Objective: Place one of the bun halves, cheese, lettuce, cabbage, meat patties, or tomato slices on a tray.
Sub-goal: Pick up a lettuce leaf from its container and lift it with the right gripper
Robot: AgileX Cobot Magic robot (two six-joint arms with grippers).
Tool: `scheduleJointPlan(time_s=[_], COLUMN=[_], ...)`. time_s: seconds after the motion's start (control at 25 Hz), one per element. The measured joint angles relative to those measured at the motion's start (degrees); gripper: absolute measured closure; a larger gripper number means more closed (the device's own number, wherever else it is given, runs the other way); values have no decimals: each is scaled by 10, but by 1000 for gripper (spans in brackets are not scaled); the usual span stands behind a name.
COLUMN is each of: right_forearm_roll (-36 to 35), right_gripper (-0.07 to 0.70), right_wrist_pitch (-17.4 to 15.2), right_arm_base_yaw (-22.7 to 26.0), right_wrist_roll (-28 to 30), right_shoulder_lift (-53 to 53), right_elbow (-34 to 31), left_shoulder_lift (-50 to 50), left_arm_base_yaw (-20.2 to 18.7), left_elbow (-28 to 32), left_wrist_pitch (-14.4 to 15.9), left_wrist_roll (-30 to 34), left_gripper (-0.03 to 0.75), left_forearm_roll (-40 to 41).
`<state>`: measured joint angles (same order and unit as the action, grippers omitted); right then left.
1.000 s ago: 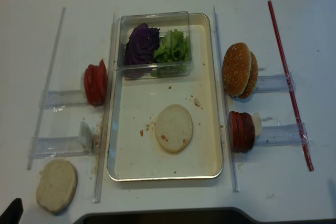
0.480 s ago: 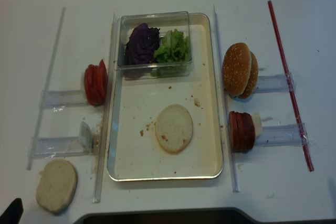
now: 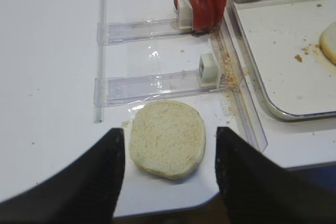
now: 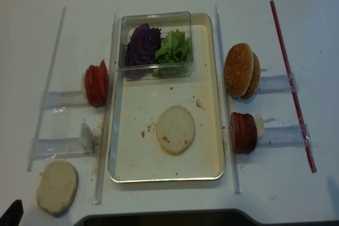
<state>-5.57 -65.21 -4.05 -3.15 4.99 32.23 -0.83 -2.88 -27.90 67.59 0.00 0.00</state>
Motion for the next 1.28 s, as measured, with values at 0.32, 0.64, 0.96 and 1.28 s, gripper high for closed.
scheduleJointPlan(time_s=[0.32,0.64,0.96,1.28], right_forearm_roll=[-8,-53,-77,8], right_gripper=[83,83,83,10], right_wrist_pitch=[-74,-76,-71,-67], right_arm_base_yaw=[0,0,-29,-211], right_wrist_roll=[-17,-27,-29,-114], right_shoulder_lift=[192,423,636,842], right_elbow=[162,309,442,567], left_shoulder_lift=[0,0,0,0], left_arm_base_yaw=[0,0,0,0], left_elbow=[0,0,0,0], left_wrist_pitch=[0,0,0,0], left_wrist_roll=[0,0,0,0], left_gripper=[358,358,358,358], left_forearm_roll=[0,0,0,0])
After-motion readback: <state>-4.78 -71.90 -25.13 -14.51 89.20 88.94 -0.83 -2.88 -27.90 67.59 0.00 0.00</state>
